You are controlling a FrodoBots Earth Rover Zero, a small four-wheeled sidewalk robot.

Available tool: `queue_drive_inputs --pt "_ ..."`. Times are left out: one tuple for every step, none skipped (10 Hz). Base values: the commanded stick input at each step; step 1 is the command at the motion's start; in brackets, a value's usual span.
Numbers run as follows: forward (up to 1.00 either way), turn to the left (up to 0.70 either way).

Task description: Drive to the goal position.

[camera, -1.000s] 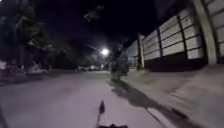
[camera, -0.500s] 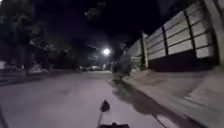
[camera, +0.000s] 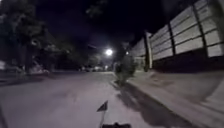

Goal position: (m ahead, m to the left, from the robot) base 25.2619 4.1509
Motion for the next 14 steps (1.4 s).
queue_drive_inputs --pt "0.70 0.00" --pt "0.70 0.00" --pt "0.70 0.00" --pt "0.70 0.00" --pt "0.70 0.00" --pt "0.70 0.00" --pt "0.70 0.00" --pt "0.70 0.00" --pt "0.70 -0.16" --pt "0.70 -0.32" --pt "0.70 -0.35" --pt "0.70 -0.17" --pt "0.70 0.00" --pt "0.70 0.00"
